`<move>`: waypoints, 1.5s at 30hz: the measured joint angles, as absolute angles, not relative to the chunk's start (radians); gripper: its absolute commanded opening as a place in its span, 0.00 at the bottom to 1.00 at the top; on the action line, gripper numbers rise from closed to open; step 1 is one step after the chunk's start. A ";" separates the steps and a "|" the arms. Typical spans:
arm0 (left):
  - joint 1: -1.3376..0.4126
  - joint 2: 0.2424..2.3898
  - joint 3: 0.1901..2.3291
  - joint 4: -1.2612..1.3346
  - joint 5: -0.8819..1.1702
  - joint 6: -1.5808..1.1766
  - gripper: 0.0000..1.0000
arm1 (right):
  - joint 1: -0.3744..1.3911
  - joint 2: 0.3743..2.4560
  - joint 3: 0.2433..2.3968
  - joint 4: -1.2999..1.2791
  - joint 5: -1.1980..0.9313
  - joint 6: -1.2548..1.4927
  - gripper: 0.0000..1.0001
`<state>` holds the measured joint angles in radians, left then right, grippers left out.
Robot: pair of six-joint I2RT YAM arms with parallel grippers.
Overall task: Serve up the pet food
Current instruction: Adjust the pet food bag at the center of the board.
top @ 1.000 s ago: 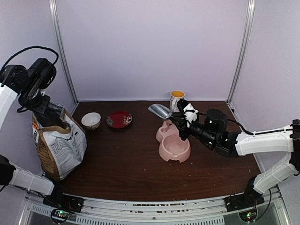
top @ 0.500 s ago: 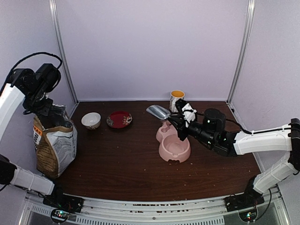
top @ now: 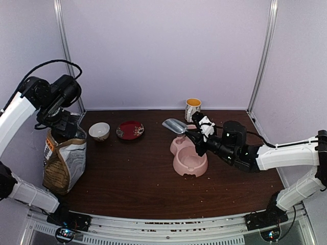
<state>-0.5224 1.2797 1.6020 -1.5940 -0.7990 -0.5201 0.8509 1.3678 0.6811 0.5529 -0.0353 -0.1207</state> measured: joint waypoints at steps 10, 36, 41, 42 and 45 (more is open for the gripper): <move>-0.665 1.388 1.619 -1.602 -0.733 -0.650 0.00 | 0.851 1.322 0.624 0.554 -0.014 -0.124 0.00; -1.051 2.226 2.034 -1.427 -0.498 -0.709 0.00 | 0.818 1.003 0.336 0.476 0.096 -0.052 0.00; -1.041 2.141 1.978 -1.392 -0.498 -0.712 0.00 | 0.818 1.003 0.371 0.383 0.041 -0.049 0.00; -1.040 2.128 1.962 -1.380 -0.498 -0.712 0.00 | 0.818 1.003 0.384 0.363 0.023 -0.050 0.00; -1.040 2.101 1.924 -1.346 -0.498 -0.708 0.00 | 0.818 1.002 0.422 0.309 -0.057 -0.064 0.00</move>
